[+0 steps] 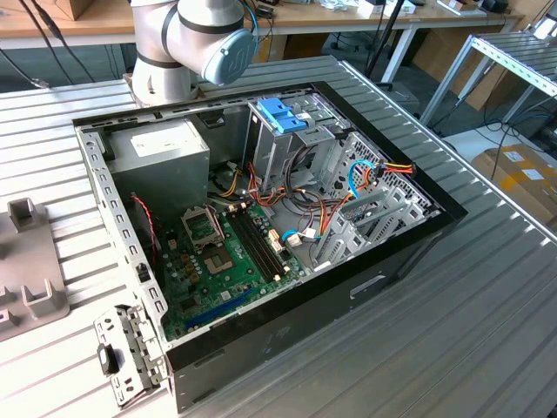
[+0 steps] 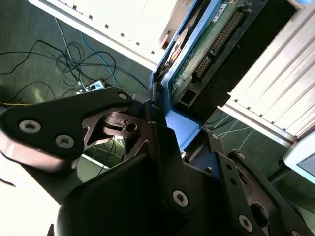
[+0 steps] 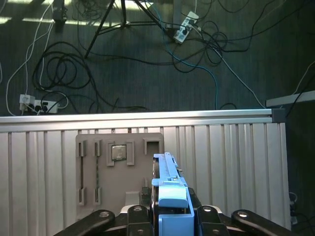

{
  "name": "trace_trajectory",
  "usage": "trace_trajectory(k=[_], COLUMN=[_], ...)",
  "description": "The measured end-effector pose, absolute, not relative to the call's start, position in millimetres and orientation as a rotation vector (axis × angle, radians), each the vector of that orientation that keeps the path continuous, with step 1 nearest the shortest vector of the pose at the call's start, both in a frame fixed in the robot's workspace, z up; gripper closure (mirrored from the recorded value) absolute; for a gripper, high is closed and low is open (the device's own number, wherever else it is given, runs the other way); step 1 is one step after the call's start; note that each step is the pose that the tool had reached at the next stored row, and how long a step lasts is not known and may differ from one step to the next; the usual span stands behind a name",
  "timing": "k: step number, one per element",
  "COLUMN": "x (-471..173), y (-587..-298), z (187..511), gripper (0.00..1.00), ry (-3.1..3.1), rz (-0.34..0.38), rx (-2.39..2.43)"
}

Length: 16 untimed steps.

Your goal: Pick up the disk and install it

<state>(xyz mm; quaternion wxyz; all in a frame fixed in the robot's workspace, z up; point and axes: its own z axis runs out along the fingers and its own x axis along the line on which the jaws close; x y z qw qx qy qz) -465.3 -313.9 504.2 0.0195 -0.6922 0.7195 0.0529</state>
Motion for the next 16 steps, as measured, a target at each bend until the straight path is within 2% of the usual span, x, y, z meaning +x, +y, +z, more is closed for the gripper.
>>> trace_trajectory(k=[16], x=[-465.0], y=[-314.4], z=[514.6], gripper=[0.63], ry=[2.233], rz=[0.163], rx=[-2.149])
